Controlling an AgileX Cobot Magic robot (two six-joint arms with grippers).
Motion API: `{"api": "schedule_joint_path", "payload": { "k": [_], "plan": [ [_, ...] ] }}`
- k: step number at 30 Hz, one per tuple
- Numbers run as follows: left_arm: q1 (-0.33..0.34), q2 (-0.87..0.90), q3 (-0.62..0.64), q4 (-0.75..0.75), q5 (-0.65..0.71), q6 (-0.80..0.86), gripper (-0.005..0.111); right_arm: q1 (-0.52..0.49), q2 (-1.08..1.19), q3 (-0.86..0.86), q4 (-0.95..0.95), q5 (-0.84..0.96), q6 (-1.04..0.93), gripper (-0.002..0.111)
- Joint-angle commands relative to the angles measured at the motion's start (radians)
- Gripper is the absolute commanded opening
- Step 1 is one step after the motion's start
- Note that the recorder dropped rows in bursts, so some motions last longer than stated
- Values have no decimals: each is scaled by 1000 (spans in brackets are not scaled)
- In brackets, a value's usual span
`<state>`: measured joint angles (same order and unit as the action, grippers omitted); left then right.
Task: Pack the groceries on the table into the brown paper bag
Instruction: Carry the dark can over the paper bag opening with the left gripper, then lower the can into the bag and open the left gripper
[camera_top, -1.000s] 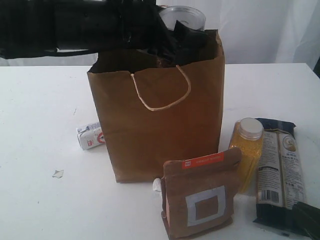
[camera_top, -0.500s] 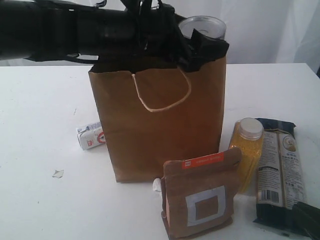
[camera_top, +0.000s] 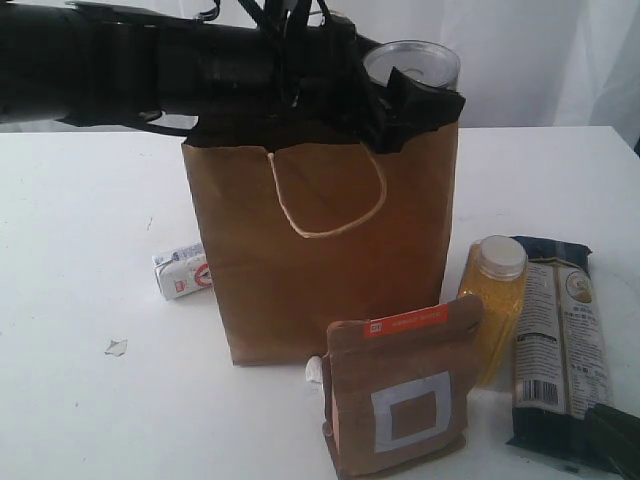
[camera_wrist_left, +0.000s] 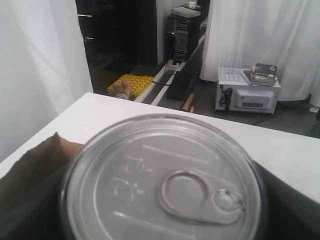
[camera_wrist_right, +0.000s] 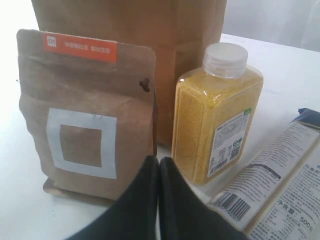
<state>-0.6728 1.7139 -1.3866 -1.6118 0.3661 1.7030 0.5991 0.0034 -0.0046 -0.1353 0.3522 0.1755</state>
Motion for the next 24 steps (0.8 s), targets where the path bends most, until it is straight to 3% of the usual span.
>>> {"api": "schedule_joint_path", "payload": {
  "k": [1, 4, 7, 16, 24],
  "plan": [
    [3, -15, -12, -28, 15, -18, 40, -5, -3, 5, -1, -9, 3, 0],
    [3, -16, -12, -33, 1, -29, 64, -5, -3, 5, -1, -9, 3, 0],
    [3, -16, -12, -40, 1, -29, 73, -5, -3, 5, -1, -9, 3, 0],
    [3, -58, -7, -40, -4, -33, 74, -5, -3, 5, -1, -9, 3, 0],
    [3, -131, 96, -39, -44, -40, 74, -5, -3, 5, -1, -9, 3, 0]
  ]
}}
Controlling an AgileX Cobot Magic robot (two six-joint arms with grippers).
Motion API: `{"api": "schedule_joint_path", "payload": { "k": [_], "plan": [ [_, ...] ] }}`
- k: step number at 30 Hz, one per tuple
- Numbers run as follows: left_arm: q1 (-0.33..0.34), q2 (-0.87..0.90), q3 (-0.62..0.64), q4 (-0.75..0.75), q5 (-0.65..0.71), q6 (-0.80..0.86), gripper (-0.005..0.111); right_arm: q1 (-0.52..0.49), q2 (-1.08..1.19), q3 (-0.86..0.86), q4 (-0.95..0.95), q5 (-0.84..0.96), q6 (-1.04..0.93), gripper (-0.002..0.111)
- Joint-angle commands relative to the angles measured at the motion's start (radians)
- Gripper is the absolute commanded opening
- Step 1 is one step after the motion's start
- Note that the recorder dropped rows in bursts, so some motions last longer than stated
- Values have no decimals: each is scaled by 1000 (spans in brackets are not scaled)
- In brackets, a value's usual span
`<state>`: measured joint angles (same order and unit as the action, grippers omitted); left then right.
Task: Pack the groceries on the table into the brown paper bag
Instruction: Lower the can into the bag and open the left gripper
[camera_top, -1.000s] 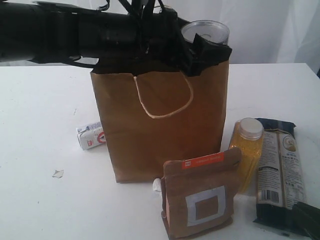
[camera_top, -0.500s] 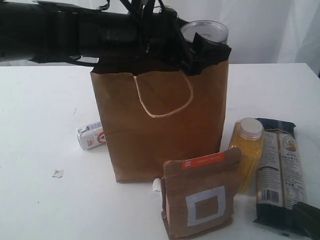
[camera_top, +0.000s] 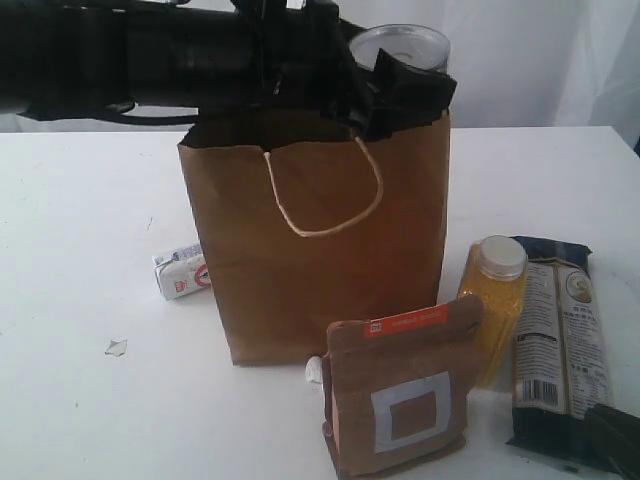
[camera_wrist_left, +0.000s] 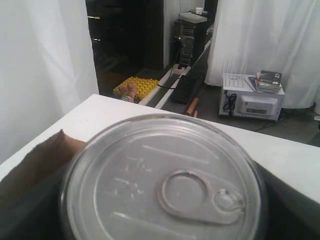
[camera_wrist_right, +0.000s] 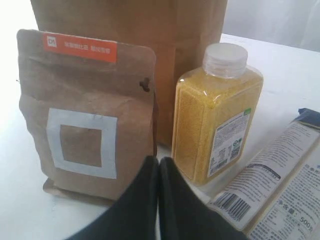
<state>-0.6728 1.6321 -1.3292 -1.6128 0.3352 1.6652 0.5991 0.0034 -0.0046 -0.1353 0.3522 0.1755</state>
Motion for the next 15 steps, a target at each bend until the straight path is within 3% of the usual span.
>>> {"api": "schedule_joint_path", "payload": {
  "k": [1, 9, 15],
  "plan": [
    [3, -56, 44, -39, -14, -2, 74, -5, -3, 5, -1, -9, 3, 0],
    [3, -62, 52, -61, -4, 0, 75, -5, -3, 5, -1, -9, 28, 0],
    [3, -62, 52, -87, -35, 13, 101, -5, -3, 5, -1, -9, 28, 0]
  ]
}}
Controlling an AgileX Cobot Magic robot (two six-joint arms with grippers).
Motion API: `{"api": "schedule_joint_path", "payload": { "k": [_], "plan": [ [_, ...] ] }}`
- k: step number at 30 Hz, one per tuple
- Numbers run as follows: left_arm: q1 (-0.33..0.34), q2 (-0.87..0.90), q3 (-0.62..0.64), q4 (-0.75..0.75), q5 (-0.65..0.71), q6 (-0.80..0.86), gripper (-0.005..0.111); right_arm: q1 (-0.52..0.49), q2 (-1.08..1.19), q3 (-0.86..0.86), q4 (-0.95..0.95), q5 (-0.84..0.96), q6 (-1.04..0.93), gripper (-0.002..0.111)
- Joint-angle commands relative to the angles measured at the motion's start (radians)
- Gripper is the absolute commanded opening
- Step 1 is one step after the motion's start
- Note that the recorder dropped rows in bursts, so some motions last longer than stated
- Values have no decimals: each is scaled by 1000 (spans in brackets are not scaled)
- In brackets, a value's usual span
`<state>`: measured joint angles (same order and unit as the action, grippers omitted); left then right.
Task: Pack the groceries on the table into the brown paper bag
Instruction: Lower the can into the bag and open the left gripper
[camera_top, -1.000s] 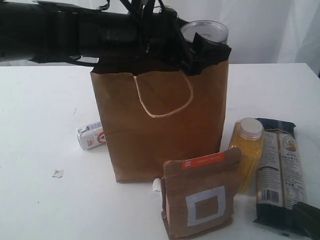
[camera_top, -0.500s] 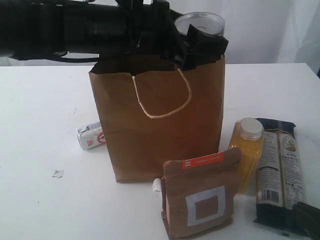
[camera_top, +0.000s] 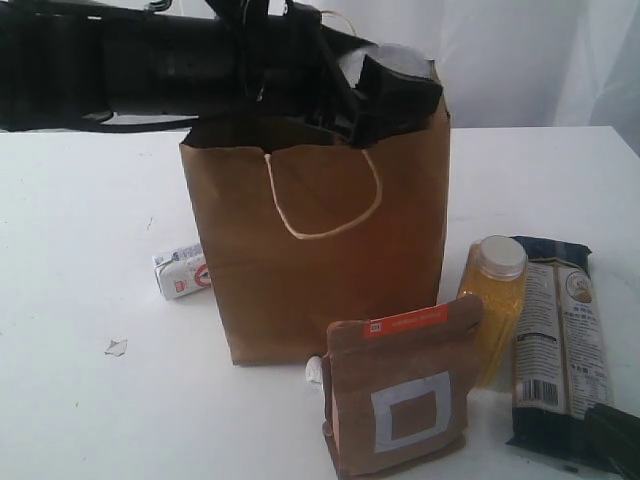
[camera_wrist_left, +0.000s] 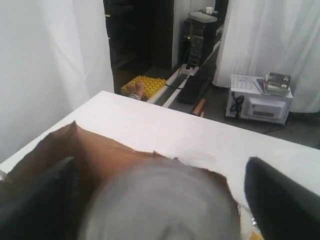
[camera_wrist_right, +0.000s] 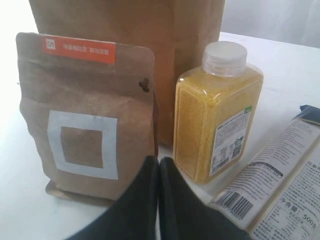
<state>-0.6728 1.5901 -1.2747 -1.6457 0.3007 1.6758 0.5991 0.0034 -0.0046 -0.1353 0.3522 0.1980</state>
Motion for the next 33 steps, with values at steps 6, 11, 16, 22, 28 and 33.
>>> {"api": "schedule_joint_path", "payload": {
  "k": [6, 11, 16, 22, 28, 33],
  "plan": [
    [3, -20, -2, -59, 10, 4, 105, -5, -3, 5, -1, -9, 6, 0],
    [3, -20, -2, -59, 32, 4, 105, -5, -3, 5, -1, -9, 6, 0],
    [3, -20, -2, -59, 44, 4, 105, -5, -3, 5, -1, -9, 6, 0],
    [3, -56, 0, -29, 49, -2, 105, -5, -3, 5, -1, -9, 6, 0],
    [3, -177, 91, -13, 10, -2, 105, -5, -3, 5, -1, -9, 6, 0],
    [3, -315, 199, -10, -21, -2, 105, -5, -3, 5, -1, -9, 6, 0]
  ]
}}
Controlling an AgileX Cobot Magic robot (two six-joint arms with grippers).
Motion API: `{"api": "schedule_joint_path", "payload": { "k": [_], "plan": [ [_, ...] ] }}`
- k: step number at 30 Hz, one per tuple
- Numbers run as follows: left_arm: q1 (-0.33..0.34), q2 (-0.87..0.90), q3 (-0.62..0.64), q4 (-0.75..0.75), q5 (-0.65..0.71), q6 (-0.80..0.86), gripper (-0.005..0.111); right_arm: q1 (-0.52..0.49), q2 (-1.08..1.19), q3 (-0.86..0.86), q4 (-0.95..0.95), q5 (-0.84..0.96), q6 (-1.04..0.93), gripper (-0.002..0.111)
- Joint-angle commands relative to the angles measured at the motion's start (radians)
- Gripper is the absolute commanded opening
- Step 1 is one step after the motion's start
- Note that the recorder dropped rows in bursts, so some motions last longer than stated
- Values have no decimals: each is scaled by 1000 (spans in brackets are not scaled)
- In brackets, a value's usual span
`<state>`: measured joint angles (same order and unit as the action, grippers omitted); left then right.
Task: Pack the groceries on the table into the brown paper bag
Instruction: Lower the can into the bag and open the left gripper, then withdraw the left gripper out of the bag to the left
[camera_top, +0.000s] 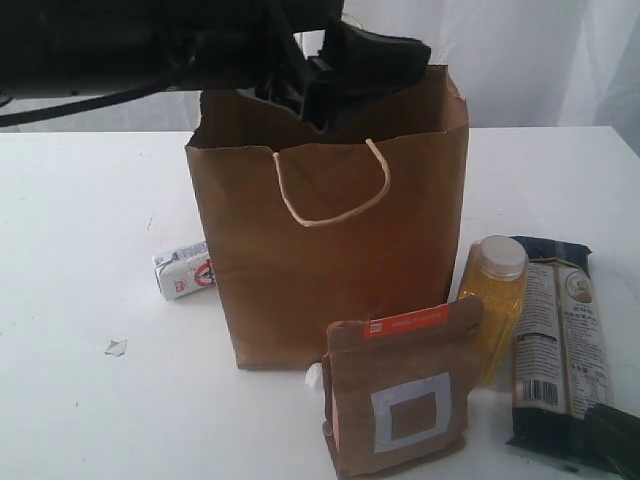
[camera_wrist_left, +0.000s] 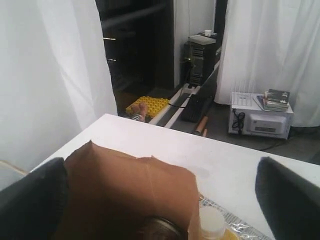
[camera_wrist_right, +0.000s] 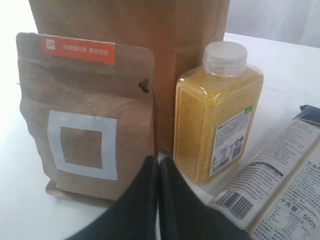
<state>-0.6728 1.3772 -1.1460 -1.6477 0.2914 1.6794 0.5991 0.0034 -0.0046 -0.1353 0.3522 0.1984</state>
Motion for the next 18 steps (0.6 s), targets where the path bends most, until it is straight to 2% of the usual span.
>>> {"api": "schedule_joint_path", "payload": {
  "k": [1, 7, 13, 18],
  "plan": [
    [3, -127, 87, -6, -11, -6, 105, -5, -3, 5, -1, -9, 5, 0],
    [3, -319, 197, 89, -9, -110, 105, -5, -3, 5, -1, -9, 5, 0],
    [3, -491, 306, 267, 9, -393, 105, -5, -3, 5, -1, -9, 5, 0],
    [3, -553, 390, 303, 53, -444, 105, -5, -3, 5, -1, -9, 5, 0]
  ]
}}
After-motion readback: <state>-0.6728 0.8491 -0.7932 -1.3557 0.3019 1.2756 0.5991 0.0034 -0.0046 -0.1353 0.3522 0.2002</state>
